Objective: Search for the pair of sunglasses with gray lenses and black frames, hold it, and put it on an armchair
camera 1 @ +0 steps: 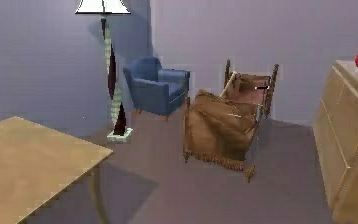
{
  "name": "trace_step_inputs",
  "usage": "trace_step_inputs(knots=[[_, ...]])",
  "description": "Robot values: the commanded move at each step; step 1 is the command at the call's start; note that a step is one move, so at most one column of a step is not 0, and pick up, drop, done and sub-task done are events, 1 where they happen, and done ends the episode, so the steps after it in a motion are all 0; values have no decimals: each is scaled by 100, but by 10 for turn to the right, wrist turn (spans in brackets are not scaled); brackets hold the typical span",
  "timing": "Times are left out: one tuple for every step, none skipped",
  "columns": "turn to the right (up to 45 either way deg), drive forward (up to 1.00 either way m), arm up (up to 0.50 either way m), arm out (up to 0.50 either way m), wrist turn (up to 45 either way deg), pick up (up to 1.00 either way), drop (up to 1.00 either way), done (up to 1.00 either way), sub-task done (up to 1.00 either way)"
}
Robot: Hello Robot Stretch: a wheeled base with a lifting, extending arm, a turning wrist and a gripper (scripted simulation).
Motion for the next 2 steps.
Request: trace_step_inputs(knots=[[0, 100, 0, 0, 0, 0, 0, 0, 0], [-30, 0, 0, 0, 0, 0, 0, 0, 0]])
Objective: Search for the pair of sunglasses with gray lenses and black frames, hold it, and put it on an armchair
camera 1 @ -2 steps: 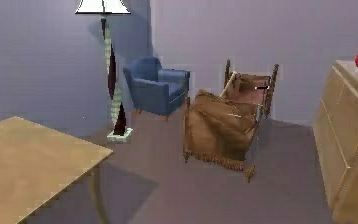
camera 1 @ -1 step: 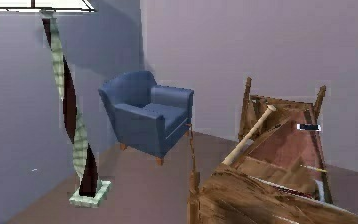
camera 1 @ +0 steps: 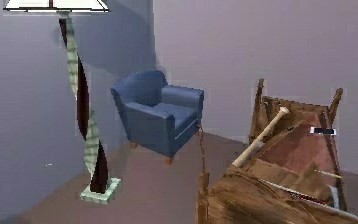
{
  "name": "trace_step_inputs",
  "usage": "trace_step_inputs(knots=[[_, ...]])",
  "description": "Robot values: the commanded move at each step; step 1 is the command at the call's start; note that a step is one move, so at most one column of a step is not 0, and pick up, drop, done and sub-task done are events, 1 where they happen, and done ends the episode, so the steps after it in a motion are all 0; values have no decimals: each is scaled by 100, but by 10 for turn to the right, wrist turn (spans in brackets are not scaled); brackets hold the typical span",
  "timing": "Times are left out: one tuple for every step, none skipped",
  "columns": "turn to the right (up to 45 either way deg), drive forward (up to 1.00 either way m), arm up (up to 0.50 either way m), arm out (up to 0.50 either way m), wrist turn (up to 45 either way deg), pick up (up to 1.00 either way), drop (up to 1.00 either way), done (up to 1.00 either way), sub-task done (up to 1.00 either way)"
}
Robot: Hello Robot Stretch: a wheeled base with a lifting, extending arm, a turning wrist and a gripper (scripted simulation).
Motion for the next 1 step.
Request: trace_step_inputs(knots=[[0, 55, 0, 0, 0, 0, 0, 0, 0]])
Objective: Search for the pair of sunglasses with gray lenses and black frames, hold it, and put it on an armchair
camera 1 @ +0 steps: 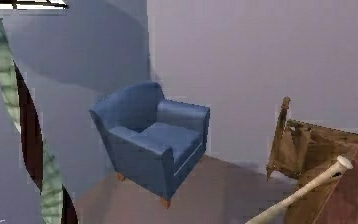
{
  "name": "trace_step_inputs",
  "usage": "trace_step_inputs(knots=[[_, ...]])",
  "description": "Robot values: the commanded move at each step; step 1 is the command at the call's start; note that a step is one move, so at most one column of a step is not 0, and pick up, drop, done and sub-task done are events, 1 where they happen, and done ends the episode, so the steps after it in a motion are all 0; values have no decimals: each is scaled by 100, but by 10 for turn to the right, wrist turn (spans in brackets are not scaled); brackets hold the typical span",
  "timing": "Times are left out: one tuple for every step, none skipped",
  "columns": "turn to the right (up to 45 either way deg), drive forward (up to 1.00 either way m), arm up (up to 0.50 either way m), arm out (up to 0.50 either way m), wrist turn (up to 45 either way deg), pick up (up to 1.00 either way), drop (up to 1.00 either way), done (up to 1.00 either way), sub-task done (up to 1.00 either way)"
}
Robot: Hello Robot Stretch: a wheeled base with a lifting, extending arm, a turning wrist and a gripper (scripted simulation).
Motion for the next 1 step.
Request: trace_step_inputs(knots=[[-30, 0, 0, 0, 0, 0, 0, 0, 0]])
